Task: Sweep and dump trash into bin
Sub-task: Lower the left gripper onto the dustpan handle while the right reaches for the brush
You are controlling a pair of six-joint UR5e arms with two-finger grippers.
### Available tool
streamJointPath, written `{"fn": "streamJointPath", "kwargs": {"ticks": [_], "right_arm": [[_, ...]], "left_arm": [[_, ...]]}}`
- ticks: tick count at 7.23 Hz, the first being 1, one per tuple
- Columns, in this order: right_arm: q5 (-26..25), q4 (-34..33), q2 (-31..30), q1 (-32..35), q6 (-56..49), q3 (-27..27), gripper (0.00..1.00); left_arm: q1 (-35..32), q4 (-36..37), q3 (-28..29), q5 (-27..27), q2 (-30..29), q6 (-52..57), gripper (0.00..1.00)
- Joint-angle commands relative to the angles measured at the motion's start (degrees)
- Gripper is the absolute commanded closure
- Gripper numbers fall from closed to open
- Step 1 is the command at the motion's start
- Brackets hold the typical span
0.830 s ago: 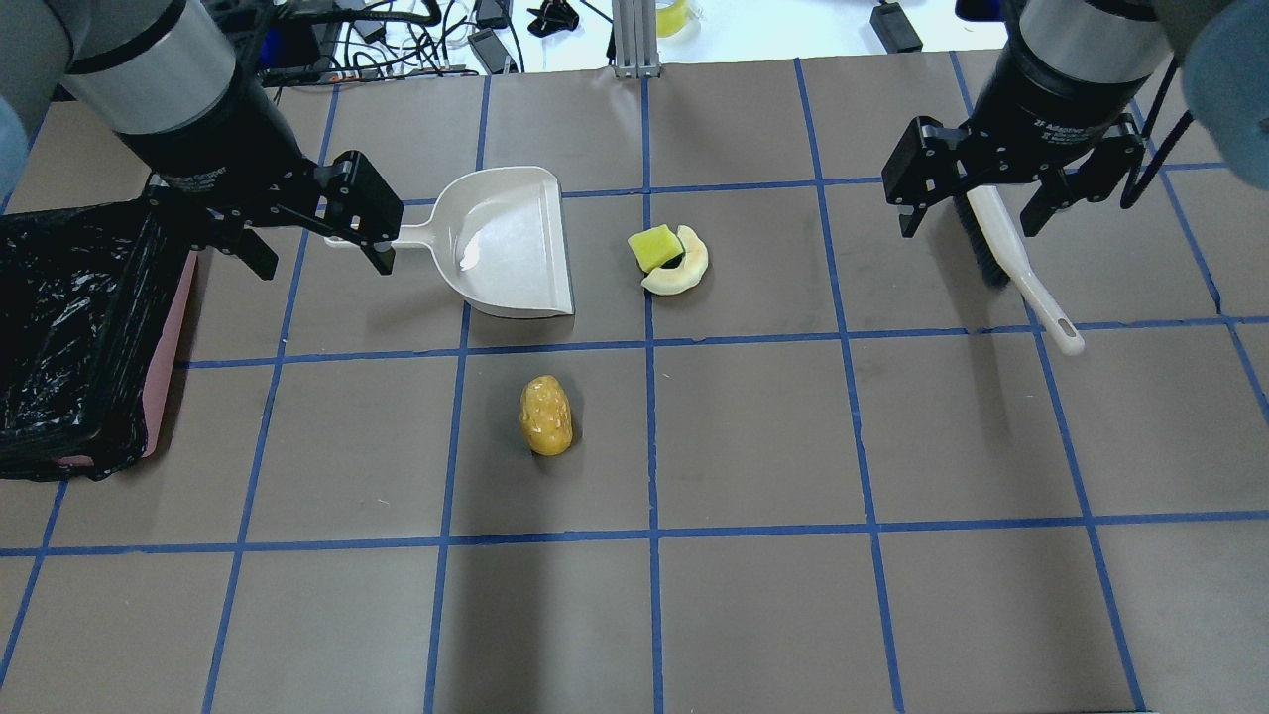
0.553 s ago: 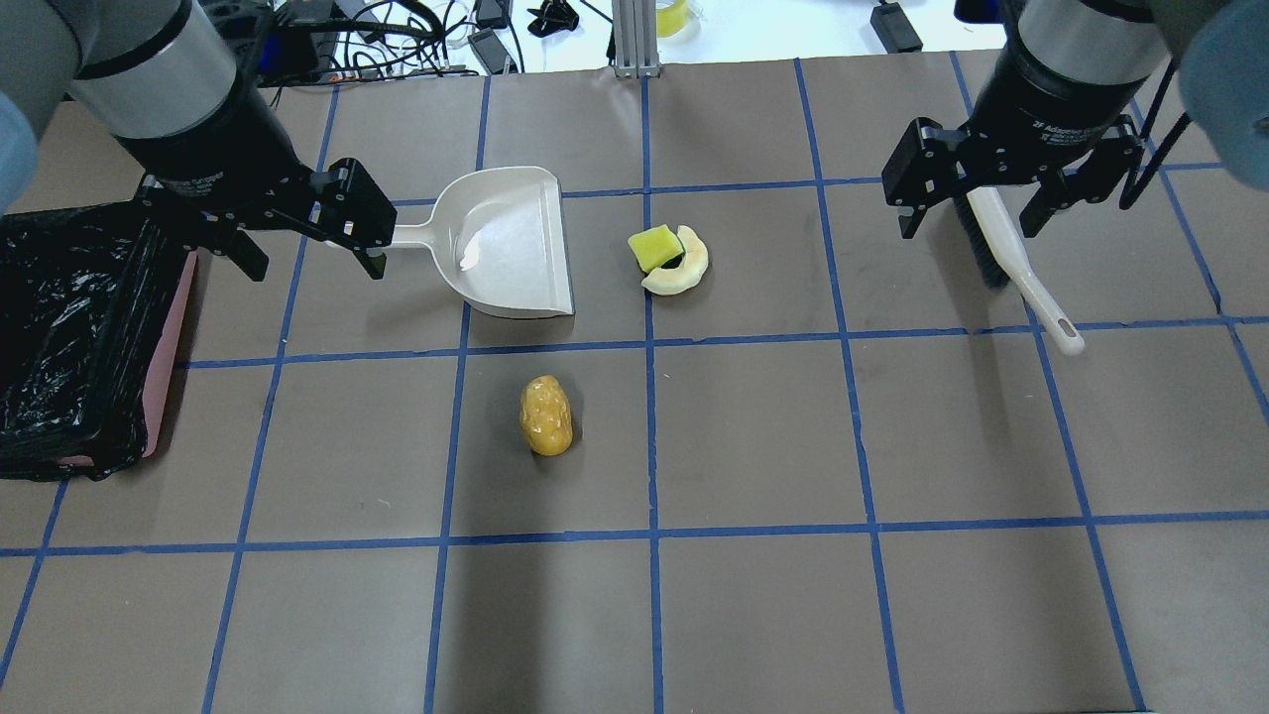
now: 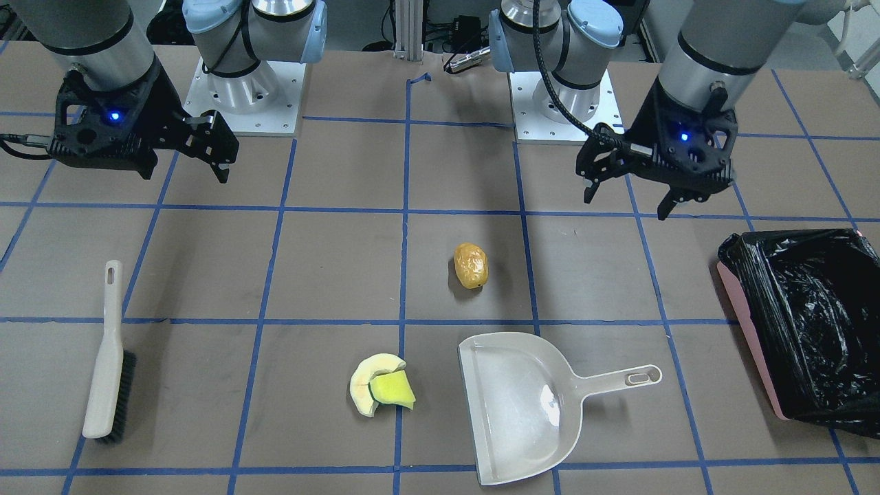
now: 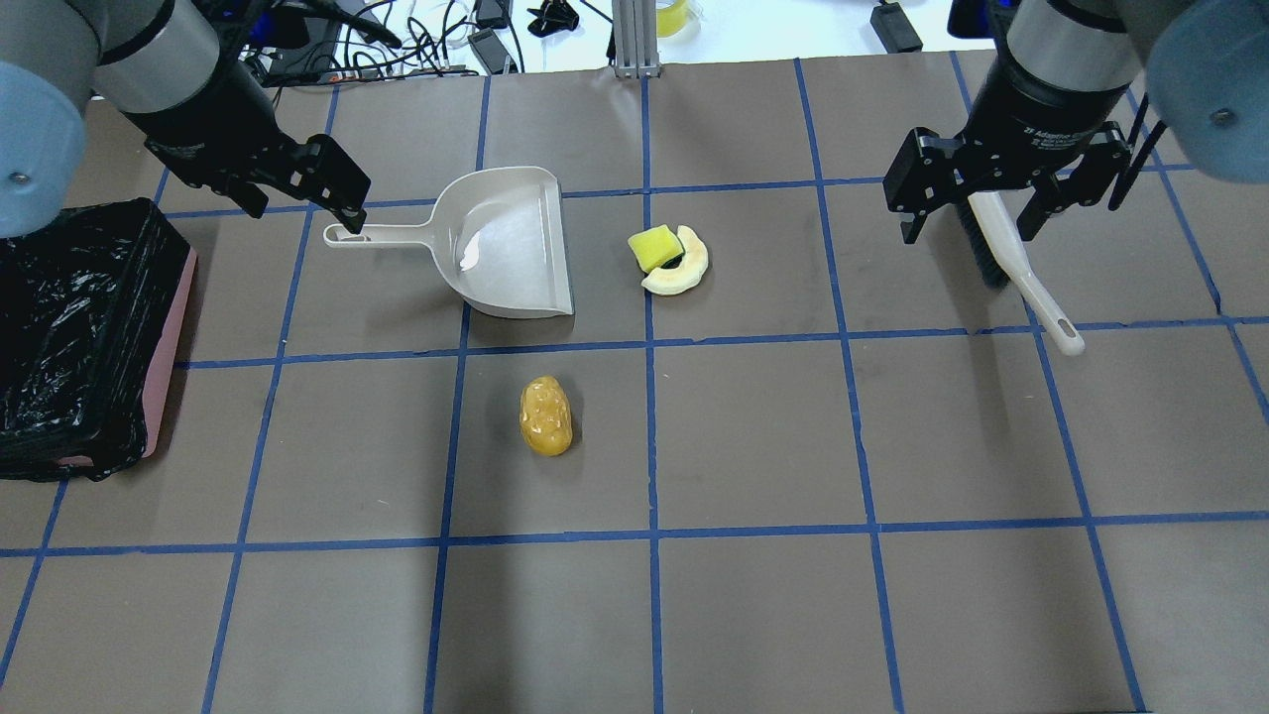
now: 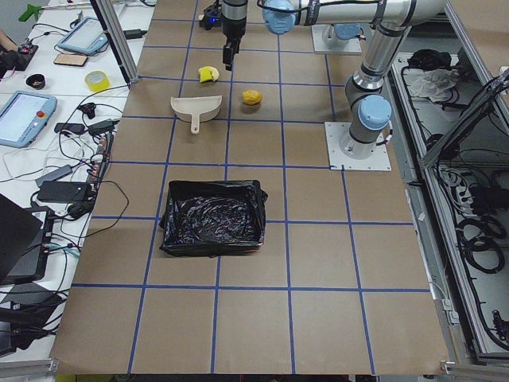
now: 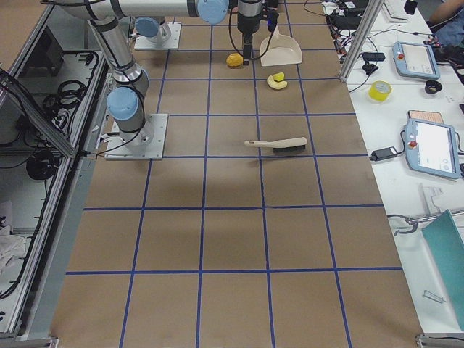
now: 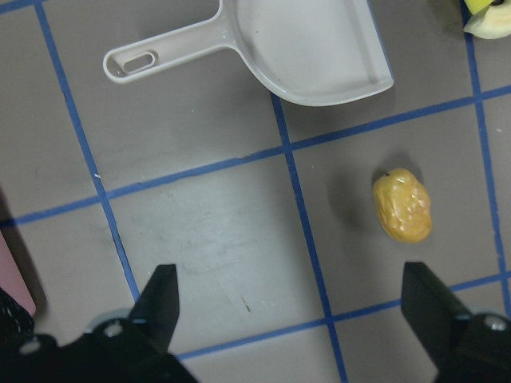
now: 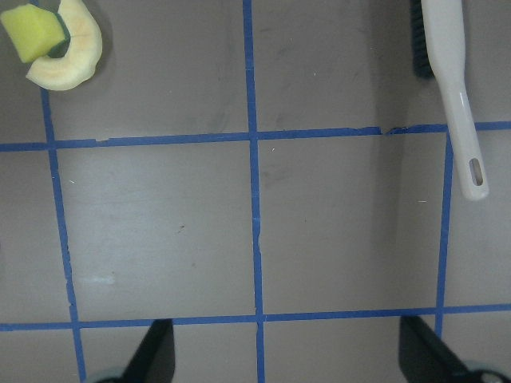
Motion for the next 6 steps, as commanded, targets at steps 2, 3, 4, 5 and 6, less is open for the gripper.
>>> {"fn": "streamJointPath", "kwargs": {"ticks": [2,3,4,5,6], "right_arm": [[-2.85,-9.38,0.68,-7.49,-13.82,4.94,0.00],[-1.80,-15.60,0.94,-11.10,-22.39,8.19,0.01],[-1.09,-20.09,0.94,-13.66,-27.00,11.44,0.01],[-0.91,-21.79,1.03,-15.34,-31.05,12.87,0.01],[0.22,-22.94,1.99,-17.36,-35.44,13.14,0.01]], "left_arm": [[0.91,9.49,-0.13,0.04,-8.94,23.78,0.00],[0.91,13.34,0.48,1.17,-10.44,37.73,0.00],[1.00,15.81,0.58,1.18,-11.94,47.35,0.00],[1.00,18.36,0.58,1.18,-14.83,53.45,0.00],[1.26,21.00,0.75,0.66,-16.86,59.78,0.00]]}}
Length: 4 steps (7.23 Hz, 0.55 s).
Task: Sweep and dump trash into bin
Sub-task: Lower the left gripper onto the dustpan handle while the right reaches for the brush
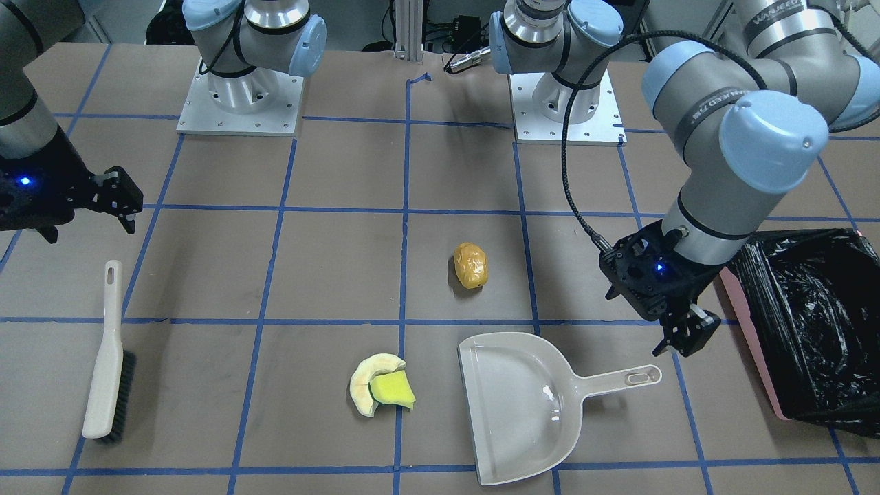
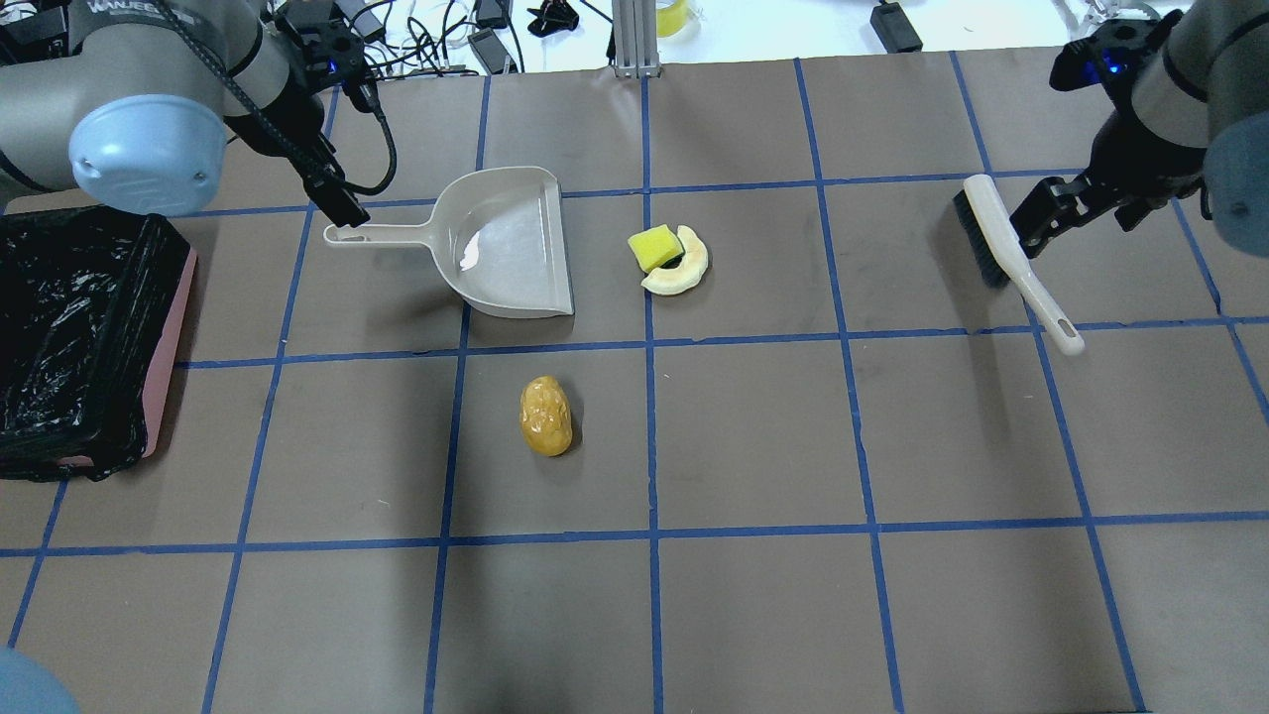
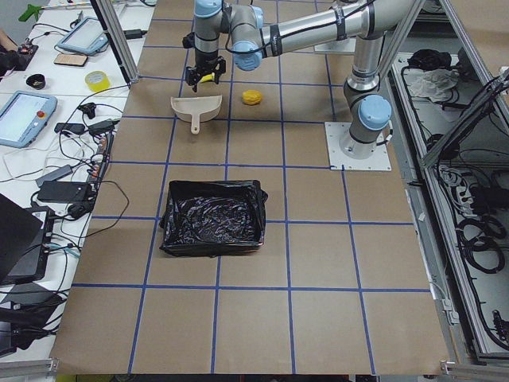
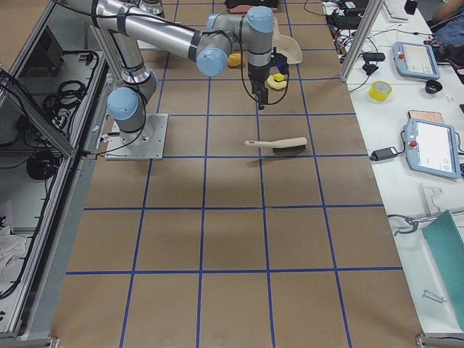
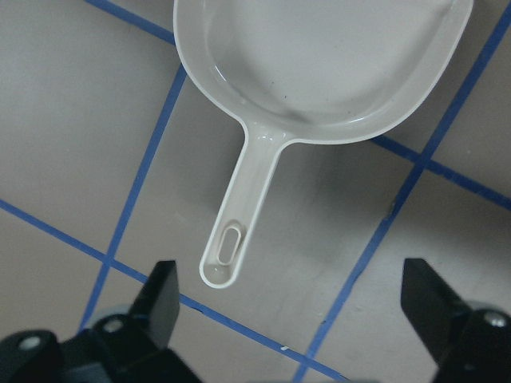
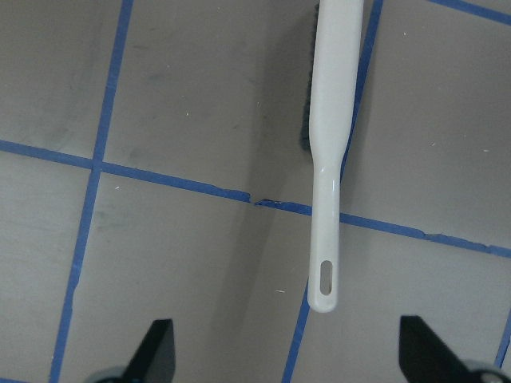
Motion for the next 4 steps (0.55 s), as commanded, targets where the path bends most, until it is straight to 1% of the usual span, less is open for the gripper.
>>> {"fn": "streamJointPath", "kwargs": {"ticks": [1,2,3,4], "right_arm": [[2.36,-2.68,2.34,-4.95,-9.28,1.20,0.01],[3.42,-4.86,4.53,-6.88,-12.89,1.20,0.01],[3.52,-7.57,6.73,-7.43,-15.10,1.20,0.01],[3.69,-9.60,8.93,-7.34,-15.12,1.20,0.01]], "left_arm": [[0.29,5.76,1.13,-0.62,-4.70,9.94,0.00],[0.29,5.78,3.57,-1.15,-7.33,10.39,0.00],[0.29,4.74,2.99,-1.24,-9.18,12.66,0.03],[0.81,3.94,1.85,-1.59,-9.64,17.55,0.05]]}}
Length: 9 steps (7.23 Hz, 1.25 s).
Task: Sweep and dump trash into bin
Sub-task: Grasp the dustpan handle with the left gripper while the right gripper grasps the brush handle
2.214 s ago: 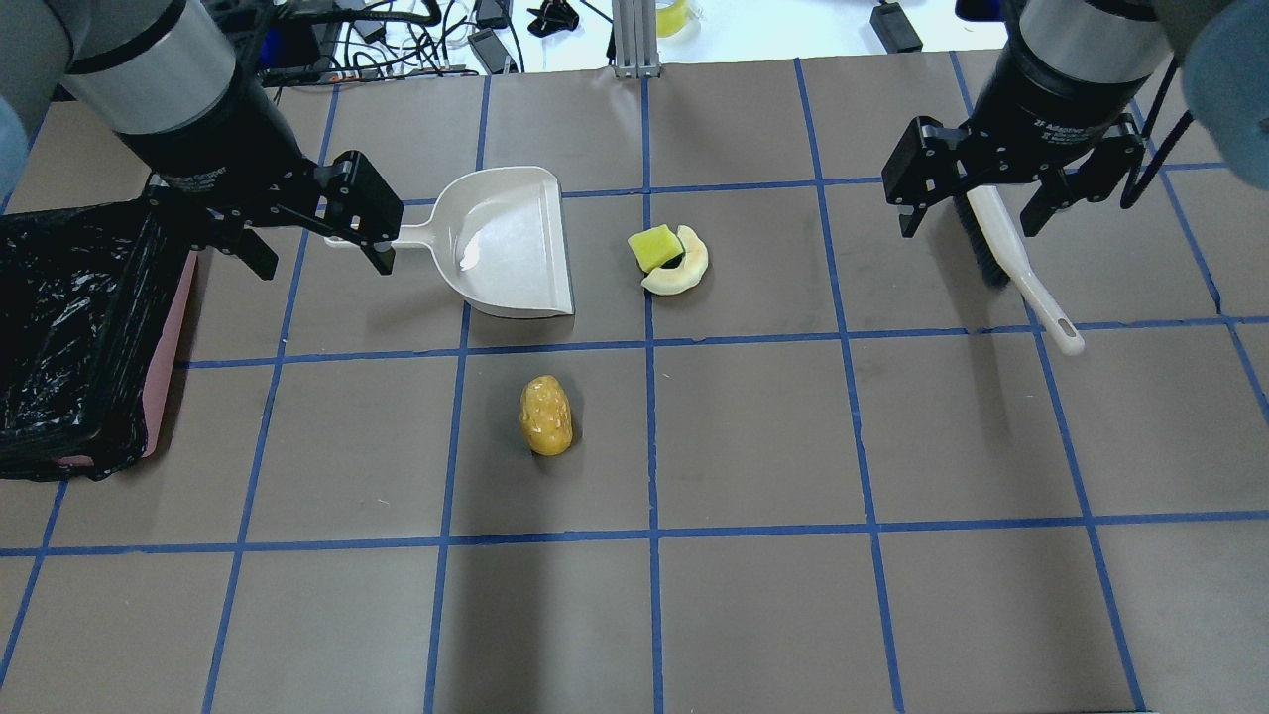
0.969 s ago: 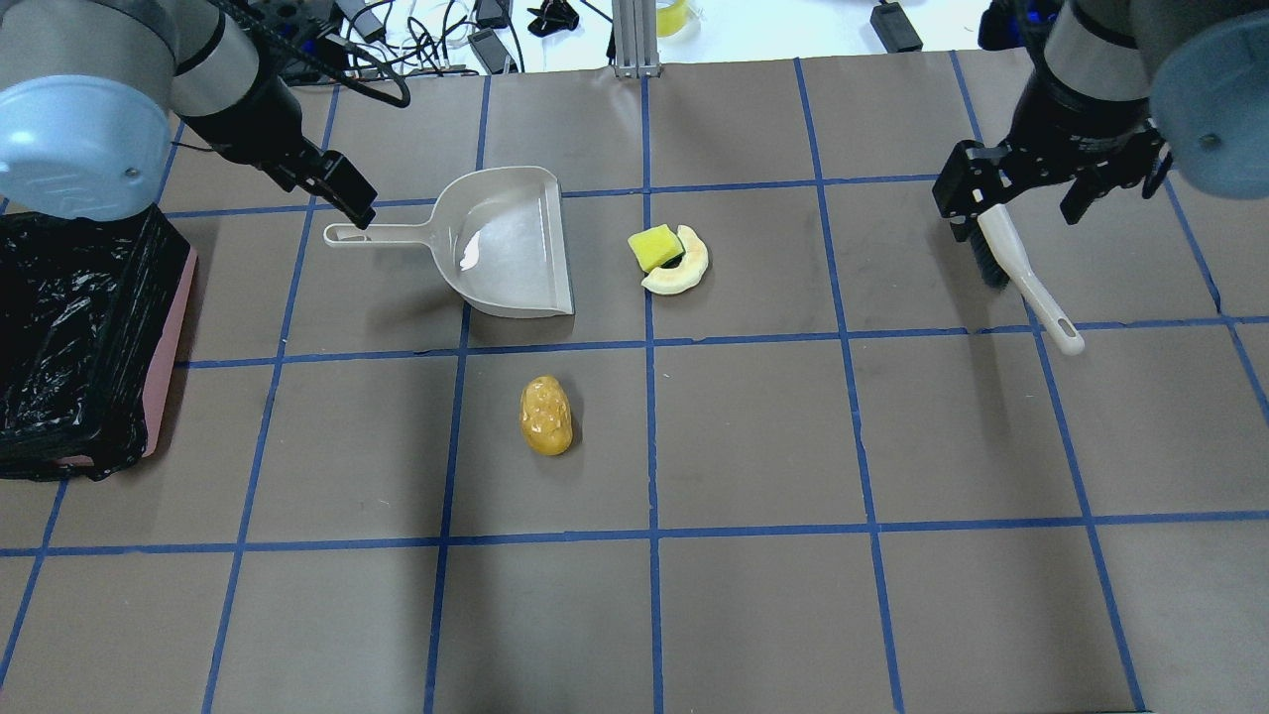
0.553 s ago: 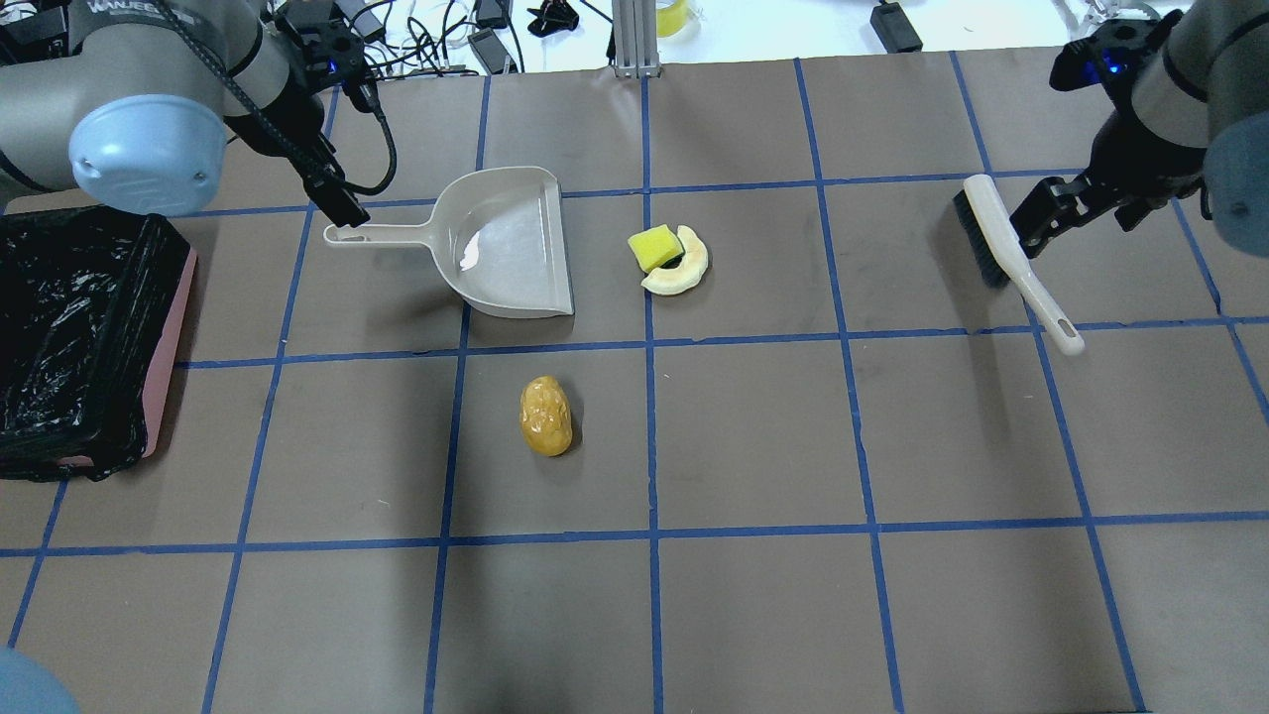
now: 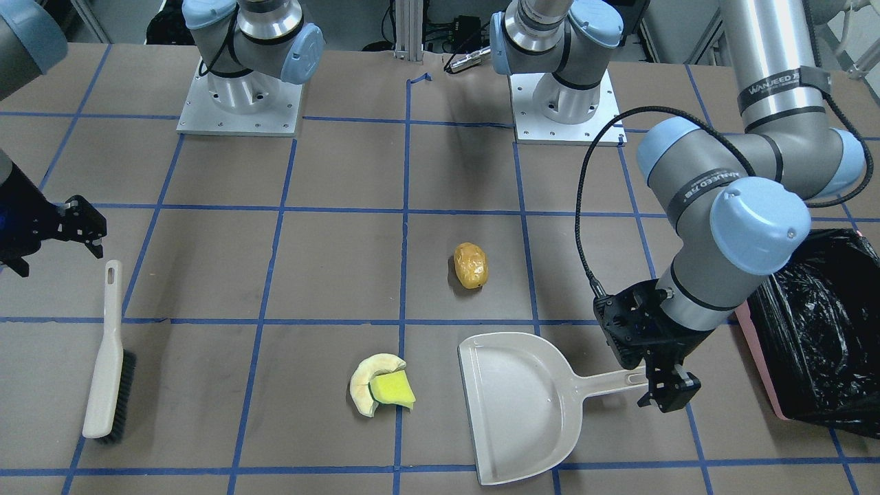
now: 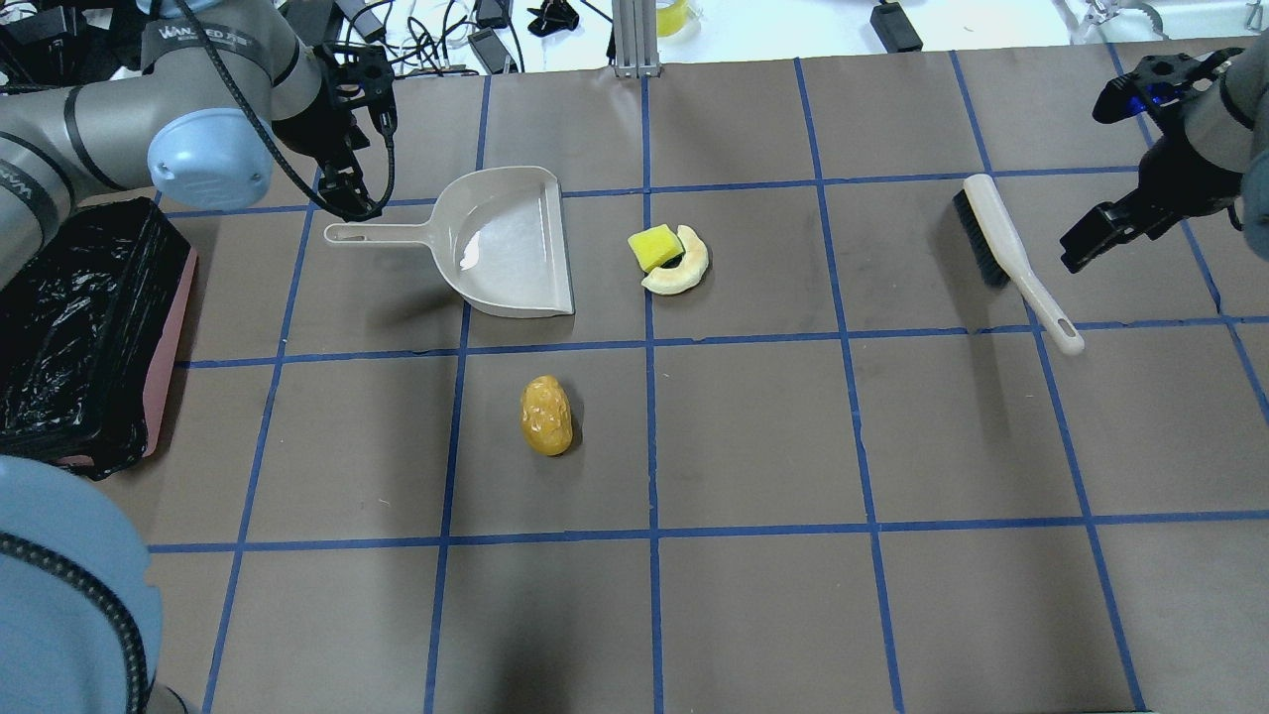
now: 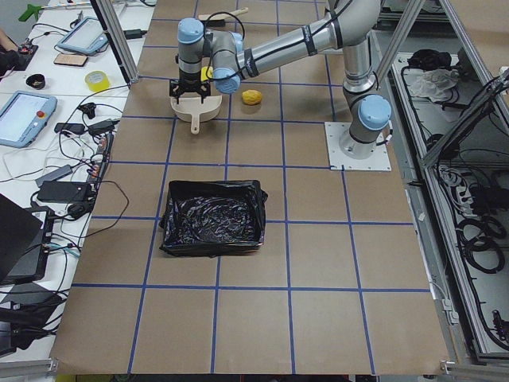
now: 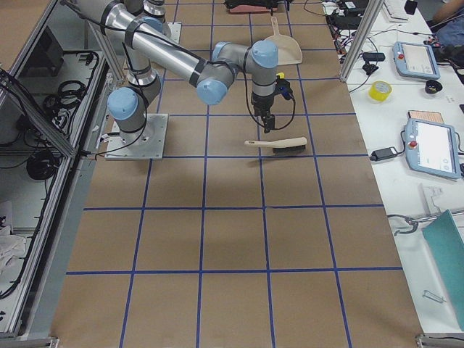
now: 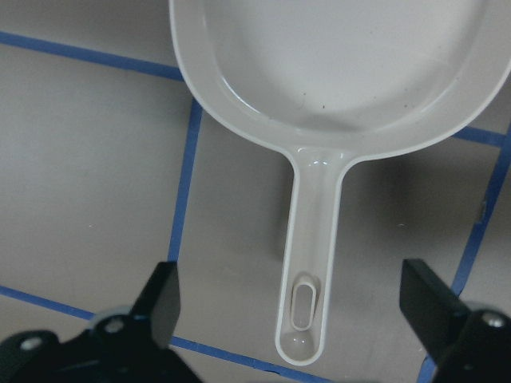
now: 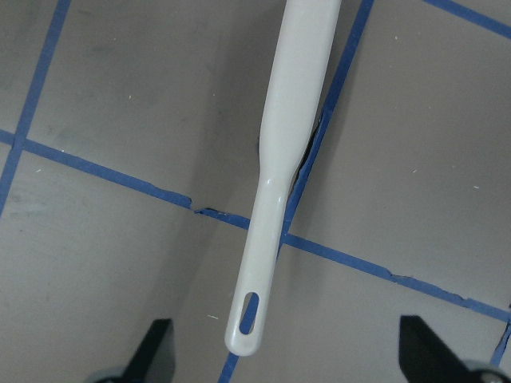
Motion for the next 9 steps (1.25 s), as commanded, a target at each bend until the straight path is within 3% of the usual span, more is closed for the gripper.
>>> {"fn": "streamJointPath", "kwargs": {"ticks": [1,5,9], "right_arm": [[0.25,-5.40,5.65,-0.52,-0.85,0.02,0.01],[-0.11,-5.34,10.77,-0.25,14.68,0.02,0.01],[-0.54,-4.81,12.27,0.19,14.19,2.39,0.02]], "left_arm": [[0.73,-0.78,-0.11,-1.14,-2.59,4.70,0.05],[0.65,-0.87,-0.71,-2.20,-5.77,5.31,0.05],[0.47,-0.52,-1.15,-3.17,-7.96,4.09,0.05]]}}
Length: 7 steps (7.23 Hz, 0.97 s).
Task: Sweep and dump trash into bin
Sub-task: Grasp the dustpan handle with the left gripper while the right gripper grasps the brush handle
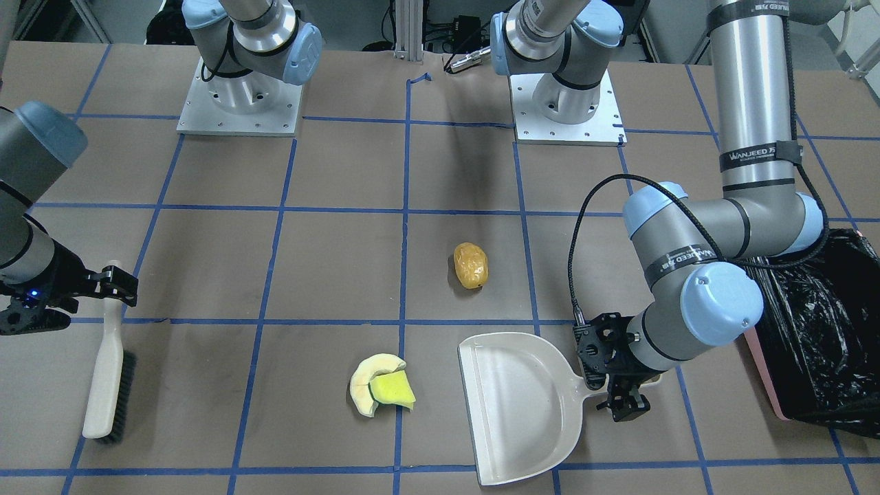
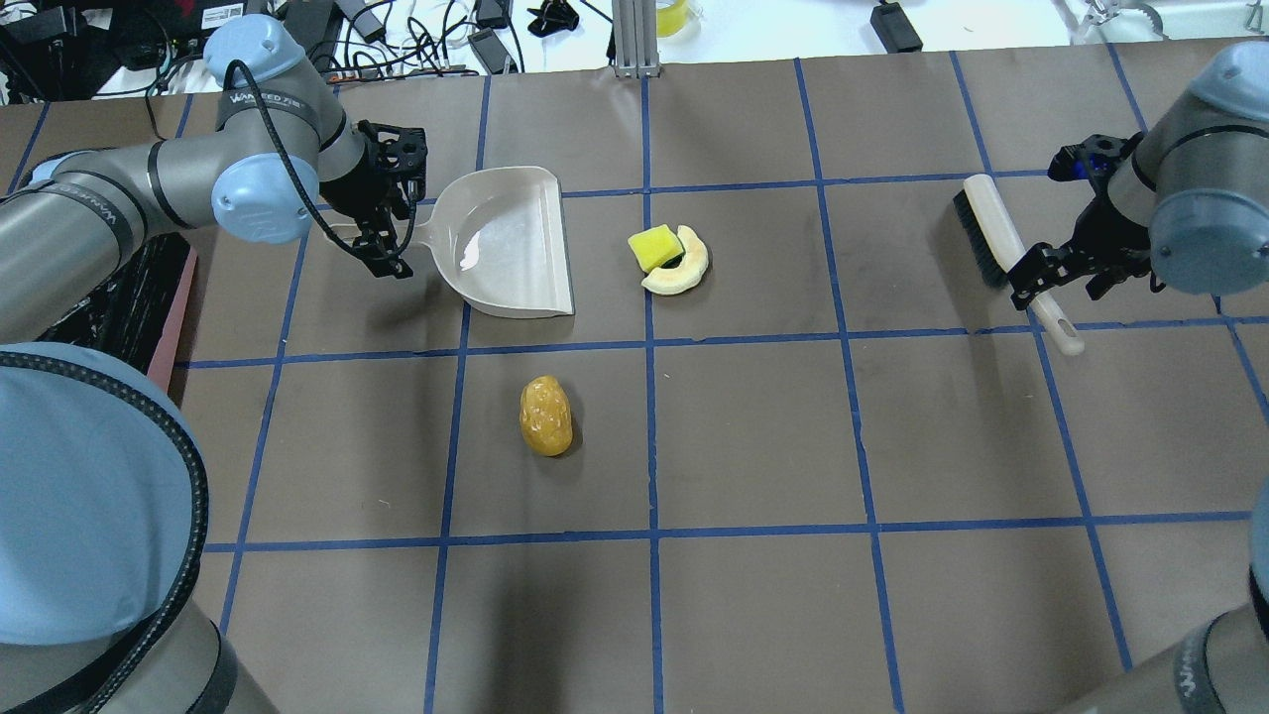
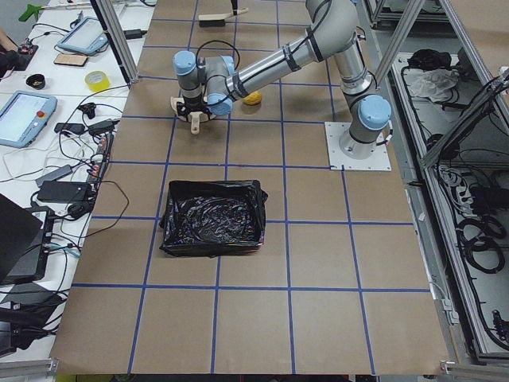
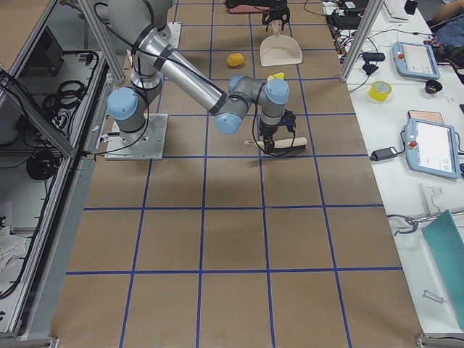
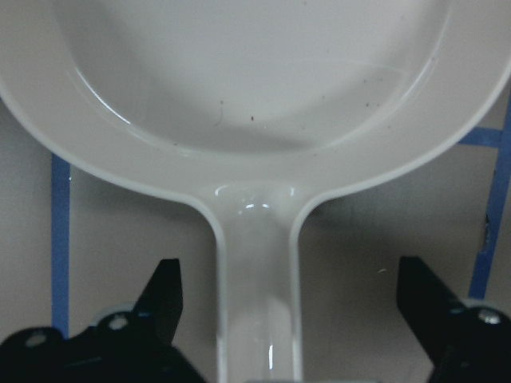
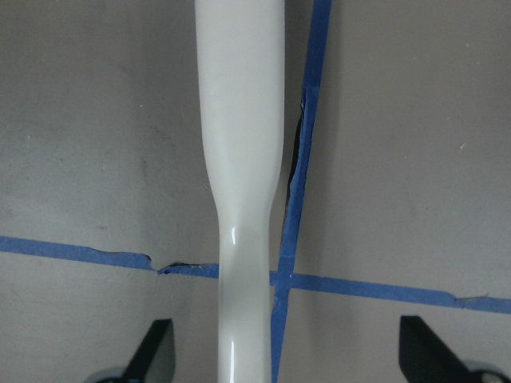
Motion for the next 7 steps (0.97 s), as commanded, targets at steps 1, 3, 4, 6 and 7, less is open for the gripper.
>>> {"fn": "streamJointPath", "kwargs": {"ticks": [1,3,4,6,7], "right_arm": [[-0.51,-0.02,0.10,0.08,-0.24,0.75,0.14],[-0.43,-0.03,0.01,0.08,0.11,0.22,0.30],[-0.16,0.06,0.01,0.08,0.20,0.22,0.38],[-0.07,0.41,0.01,0.08,0.11,0.40,0.82],[-0.07,1.20,0.01,0.08,0.37,0.66,1.00]], "left_arm": [[-0.16,0.54,-0.35,-0.13,-0.97,-0.63,0.05],[-0.59,0.80,-0.36,-0.13,-0.97,-0.64,0.29],[-1.29,1.93,-0.53,0.05,-1.06,-0.55,0.41],[-1.48,4.12,-1.93,0.05,-1.06,-0.37,0.69],[-1.39,4.40,-2.29,0.14,-1.06,-0.37,0.84]]}}
